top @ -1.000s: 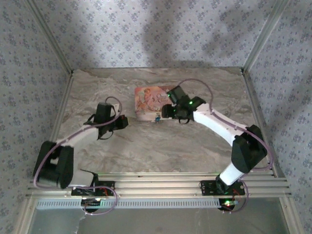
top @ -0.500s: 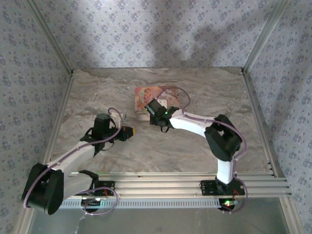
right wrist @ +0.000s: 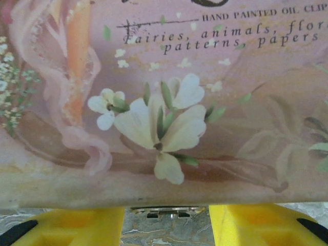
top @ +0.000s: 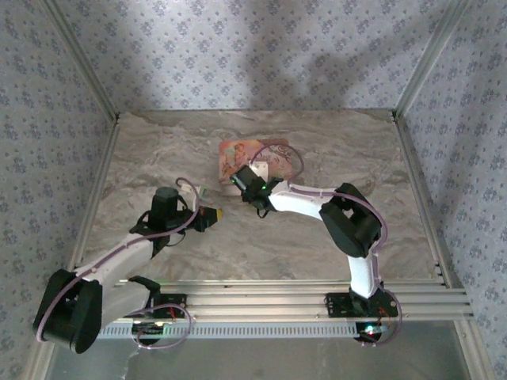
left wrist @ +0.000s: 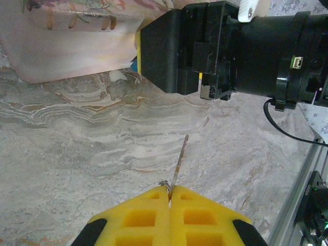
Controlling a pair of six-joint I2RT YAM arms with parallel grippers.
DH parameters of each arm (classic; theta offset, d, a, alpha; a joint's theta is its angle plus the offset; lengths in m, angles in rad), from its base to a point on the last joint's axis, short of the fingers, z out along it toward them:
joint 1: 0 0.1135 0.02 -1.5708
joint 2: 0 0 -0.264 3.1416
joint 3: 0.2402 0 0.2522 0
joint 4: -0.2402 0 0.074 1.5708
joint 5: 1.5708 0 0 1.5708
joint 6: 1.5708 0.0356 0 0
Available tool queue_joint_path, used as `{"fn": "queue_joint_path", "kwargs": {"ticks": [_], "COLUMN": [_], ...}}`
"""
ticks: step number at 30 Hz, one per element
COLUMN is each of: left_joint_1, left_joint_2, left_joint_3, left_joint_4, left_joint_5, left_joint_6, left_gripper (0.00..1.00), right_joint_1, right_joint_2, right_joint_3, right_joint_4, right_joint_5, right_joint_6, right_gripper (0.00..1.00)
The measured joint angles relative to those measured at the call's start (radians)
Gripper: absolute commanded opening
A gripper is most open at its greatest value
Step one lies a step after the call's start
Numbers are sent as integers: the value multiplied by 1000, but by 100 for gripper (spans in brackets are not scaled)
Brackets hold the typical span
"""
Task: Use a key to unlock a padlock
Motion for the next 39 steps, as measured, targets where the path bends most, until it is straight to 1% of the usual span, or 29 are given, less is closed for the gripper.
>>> {"fn": "queue_joint_path", "kwargs": {"ticks": [12,20,22,26,29,35,39], "left_joint_1": [0,0,0,0,0,-13,-32], "left_joint_2": [-44,-78,-89,-104,-110,-132,-138], "left_joint_3": [-18,-42,-45,-49,-53,-71,-86], "left_joint_4": [-3,-11,-17,-31,-34,-28,2], "left_joint_5": [0,-1,-1,-4,-4,-5,-4], "left_joint_6": [8,8,8,13,19,25,35], "left_gripper": [0,0,0,0,0,0,0], "right_joint_1": [1,0,-1,-7,-11,-16,-22], "right_joint_2": [45,72,74,82,82,78,58], "right_joint_3": [16,22,26,37,39,40,40], "right_joint_4": [10,22,22,27,29,22,2], "right_joint_5": [35,35,35,34,33,10,-40], "right_joint_6": [10,-10,-17,-41,-60,-95,-125], "right_gripper": [45,40,36,23,16,7,2]}}
